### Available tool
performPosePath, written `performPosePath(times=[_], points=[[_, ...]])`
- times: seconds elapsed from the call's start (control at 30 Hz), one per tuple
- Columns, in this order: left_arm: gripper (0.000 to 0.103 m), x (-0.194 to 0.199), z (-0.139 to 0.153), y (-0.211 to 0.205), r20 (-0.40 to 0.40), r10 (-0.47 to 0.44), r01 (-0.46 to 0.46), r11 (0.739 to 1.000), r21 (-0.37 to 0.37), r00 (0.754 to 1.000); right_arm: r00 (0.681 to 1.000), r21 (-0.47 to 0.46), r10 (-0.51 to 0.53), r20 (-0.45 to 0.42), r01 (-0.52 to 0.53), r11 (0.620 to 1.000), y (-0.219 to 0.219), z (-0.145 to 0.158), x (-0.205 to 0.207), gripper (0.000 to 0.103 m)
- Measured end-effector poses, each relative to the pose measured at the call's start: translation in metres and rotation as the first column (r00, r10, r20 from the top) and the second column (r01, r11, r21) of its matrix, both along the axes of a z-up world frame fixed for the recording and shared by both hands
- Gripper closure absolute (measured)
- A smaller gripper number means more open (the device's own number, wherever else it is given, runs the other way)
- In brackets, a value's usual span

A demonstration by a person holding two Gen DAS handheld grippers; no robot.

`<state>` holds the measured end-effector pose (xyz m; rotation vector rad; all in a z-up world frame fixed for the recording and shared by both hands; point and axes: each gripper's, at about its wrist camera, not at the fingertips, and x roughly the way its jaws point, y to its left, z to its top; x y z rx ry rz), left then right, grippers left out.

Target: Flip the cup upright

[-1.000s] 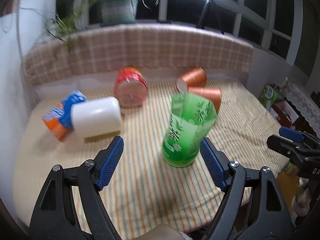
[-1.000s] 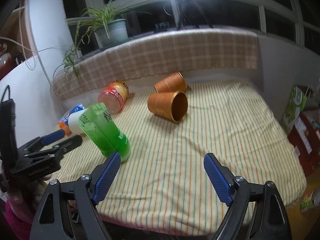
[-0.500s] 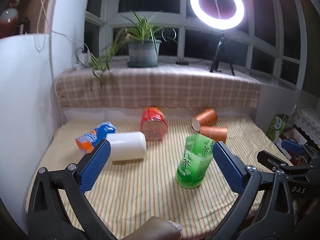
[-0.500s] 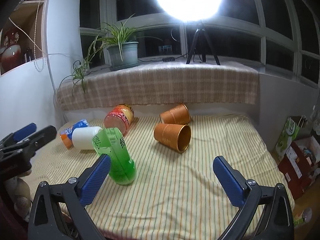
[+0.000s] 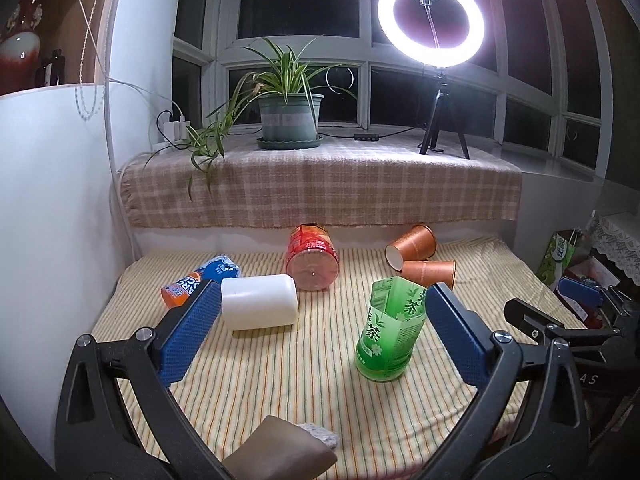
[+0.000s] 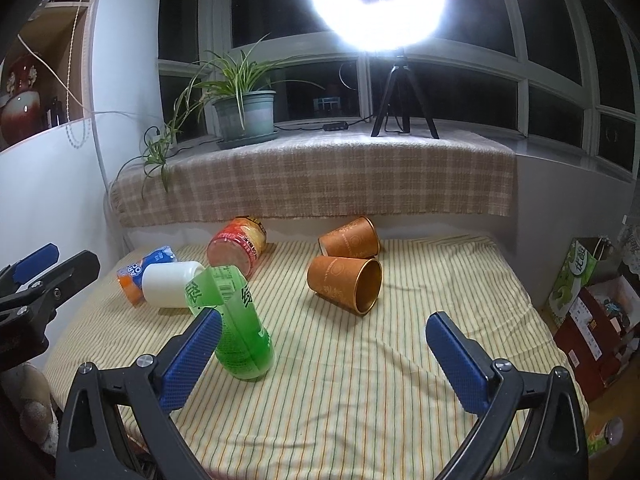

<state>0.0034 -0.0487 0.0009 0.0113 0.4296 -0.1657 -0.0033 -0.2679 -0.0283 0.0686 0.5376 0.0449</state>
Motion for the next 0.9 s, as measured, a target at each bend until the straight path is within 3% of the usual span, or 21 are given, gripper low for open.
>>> performPosePath(times=[0.9], points=[[0.0, 0.0046, -0.0039, 0.0056, -0.014, 0.021, -0.021, 1.0, -0.004, 1.0, 1.0, 0.001, -0.003, -0.022, 0.004, 1.0, 0.0003, -0.0068, 0.0056, 0.0]])
